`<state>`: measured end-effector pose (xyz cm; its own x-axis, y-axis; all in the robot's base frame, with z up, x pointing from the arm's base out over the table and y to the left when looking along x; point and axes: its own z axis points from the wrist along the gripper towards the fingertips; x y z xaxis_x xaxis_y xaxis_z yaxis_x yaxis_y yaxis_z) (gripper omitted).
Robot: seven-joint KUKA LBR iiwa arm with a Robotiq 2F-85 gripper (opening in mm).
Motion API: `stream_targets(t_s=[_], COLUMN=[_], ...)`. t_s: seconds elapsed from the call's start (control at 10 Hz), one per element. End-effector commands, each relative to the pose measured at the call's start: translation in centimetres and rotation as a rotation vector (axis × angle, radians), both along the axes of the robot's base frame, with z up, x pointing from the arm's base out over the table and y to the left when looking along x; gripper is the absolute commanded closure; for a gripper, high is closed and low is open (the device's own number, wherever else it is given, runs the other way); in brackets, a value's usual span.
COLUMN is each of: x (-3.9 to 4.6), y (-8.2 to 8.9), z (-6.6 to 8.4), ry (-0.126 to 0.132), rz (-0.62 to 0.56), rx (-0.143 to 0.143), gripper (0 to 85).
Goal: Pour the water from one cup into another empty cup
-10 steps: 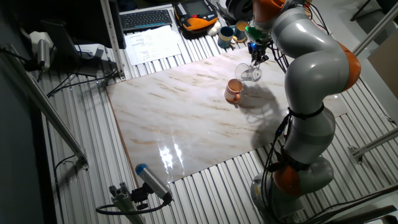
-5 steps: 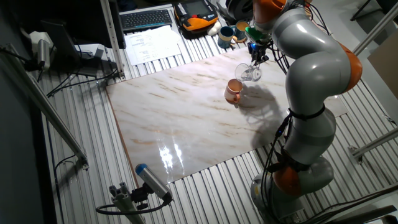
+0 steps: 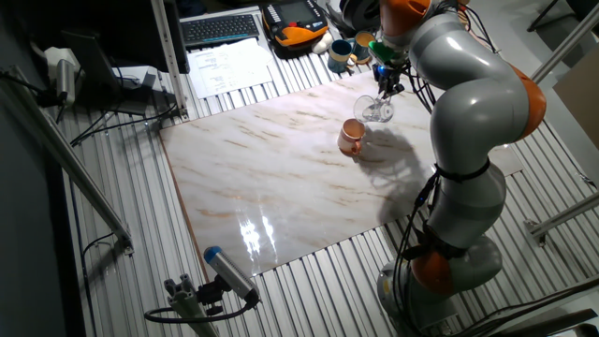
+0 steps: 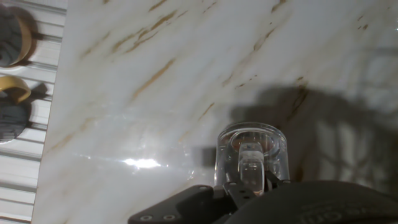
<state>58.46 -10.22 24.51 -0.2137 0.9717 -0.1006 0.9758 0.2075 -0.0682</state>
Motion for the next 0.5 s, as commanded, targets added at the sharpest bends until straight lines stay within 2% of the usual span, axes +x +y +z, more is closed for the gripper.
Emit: stream_targets(t_s=[0.0, 0.4], x=[-0.05, -0.13], y=[0.03, 0.14], z=[0.04, 0.05], ry=[-0.005, -0.010], rz=[-0.002, -0.008], rx=[0.005, -0.010], gripper=[85.0, 85.0])
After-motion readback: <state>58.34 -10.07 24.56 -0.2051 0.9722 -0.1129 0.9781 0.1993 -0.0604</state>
